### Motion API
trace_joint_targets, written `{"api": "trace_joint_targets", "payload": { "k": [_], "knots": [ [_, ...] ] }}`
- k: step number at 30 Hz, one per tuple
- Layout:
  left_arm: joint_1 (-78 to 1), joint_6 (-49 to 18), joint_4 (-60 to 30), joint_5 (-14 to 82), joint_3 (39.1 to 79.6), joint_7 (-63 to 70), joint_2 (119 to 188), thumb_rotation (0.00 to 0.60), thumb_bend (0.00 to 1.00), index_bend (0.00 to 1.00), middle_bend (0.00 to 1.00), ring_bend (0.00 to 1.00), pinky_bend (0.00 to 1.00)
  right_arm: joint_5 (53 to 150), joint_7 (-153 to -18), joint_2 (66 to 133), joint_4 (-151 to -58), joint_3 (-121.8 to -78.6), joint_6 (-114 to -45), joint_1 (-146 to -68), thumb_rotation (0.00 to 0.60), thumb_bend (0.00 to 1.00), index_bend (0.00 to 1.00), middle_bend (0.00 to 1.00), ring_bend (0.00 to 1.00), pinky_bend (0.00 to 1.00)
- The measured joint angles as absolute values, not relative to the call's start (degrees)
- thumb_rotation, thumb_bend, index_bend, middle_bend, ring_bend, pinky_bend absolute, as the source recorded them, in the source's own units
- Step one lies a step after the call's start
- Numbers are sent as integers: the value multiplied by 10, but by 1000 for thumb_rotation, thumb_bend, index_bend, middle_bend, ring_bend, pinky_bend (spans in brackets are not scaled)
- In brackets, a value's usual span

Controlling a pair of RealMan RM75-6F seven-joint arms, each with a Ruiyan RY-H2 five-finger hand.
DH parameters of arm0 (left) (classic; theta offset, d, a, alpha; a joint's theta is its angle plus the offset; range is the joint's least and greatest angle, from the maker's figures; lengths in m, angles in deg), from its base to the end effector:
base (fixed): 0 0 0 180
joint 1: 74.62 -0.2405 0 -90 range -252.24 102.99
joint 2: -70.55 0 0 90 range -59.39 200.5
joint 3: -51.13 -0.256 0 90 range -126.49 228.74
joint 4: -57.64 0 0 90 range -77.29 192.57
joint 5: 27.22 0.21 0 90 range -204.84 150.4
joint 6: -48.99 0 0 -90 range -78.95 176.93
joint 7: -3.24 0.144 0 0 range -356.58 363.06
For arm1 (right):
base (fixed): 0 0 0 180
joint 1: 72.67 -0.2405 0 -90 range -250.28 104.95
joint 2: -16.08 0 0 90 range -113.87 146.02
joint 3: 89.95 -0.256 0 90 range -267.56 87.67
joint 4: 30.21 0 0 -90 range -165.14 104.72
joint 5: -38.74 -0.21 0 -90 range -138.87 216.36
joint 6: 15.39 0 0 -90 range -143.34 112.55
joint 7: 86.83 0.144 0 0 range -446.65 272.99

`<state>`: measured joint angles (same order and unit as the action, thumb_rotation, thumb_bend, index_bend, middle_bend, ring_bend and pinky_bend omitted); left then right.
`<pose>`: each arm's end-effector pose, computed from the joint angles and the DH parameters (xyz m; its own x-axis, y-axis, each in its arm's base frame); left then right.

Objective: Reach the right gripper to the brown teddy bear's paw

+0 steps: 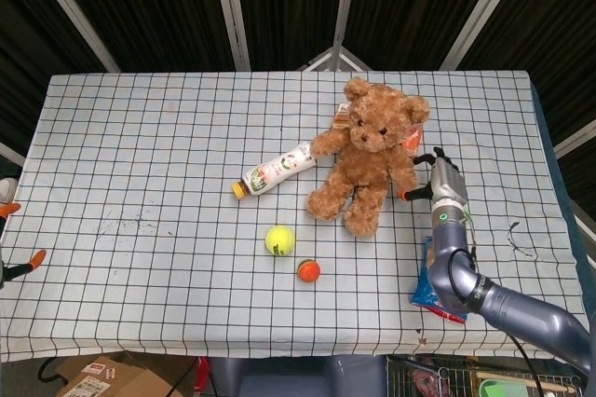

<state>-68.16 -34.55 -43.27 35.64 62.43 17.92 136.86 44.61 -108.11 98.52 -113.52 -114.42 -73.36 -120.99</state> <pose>-0.3149 0.2076 0.1642 0.3927 -0.0275 0.9193 0.8723 0.3278 -0.3628 -0.1992 -0.4092 0.0557 -0.1346 -0.1928 0.9720 -0.8916 0.4515 -0.0339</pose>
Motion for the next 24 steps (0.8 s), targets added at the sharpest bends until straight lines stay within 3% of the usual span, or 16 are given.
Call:
{"api": "trace_joint_targets", "payload": {
  "k": [7,24],
  "knots": [
    [-679,-346,-433,356,623,185,1373,600,284,237,0,0,0,435,-1078,981,-1135,-1159,-736,-1210,600,81,403,0,0,0],
    [-673,-339,-430,352,623,181,1374,600,284,237,0,0,0,408,-1103,1011,-1128,-1177,-770,-1229,600,81,419,0,0,0]
  ]
}}
